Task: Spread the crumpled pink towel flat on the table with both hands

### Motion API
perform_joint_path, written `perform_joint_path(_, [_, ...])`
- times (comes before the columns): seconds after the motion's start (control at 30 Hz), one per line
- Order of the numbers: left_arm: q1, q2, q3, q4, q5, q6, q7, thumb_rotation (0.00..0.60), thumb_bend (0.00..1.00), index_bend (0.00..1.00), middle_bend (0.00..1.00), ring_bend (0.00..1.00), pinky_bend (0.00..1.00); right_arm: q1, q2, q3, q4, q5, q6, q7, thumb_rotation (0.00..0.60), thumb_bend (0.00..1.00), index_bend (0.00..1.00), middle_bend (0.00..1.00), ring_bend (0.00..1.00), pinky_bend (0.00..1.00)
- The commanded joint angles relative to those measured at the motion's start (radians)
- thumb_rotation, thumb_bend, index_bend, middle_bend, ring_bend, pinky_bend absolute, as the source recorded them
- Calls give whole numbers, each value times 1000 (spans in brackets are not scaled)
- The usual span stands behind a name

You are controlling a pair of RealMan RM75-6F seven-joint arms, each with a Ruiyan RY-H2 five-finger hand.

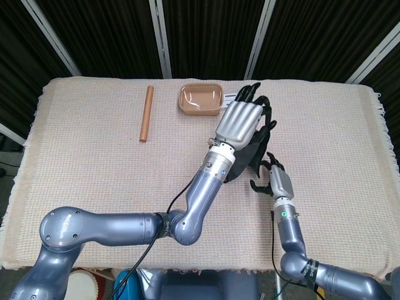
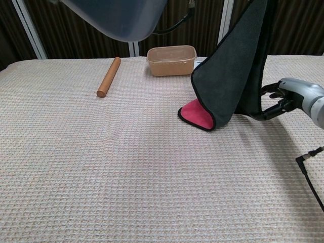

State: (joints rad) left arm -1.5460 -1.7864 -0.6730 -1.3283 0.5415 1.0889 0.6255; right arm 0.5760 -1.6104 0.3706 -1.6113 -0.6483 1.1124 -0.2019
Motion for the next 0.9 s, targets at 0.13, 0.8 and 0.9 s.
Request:
perform_joint_path(0.13, [4,10,12,-7,4,2,-3,600,502,569,275,17,75,21,-27,18,47,36,5,-15,600,346,527,151,14,0])
perform_joint_path(0.8, [56,56,54,-45,15,3,-46,600,502,568,275,17,76,16,-32,28,85,28,10,2,600,494,765,240,45,0])
perform_joint_path(0.9, [68,67,60,-57,18,4,-53,600,502,568,275,17,76,14,-26,31,73,21,16,5,600,496,765,240,45,0])
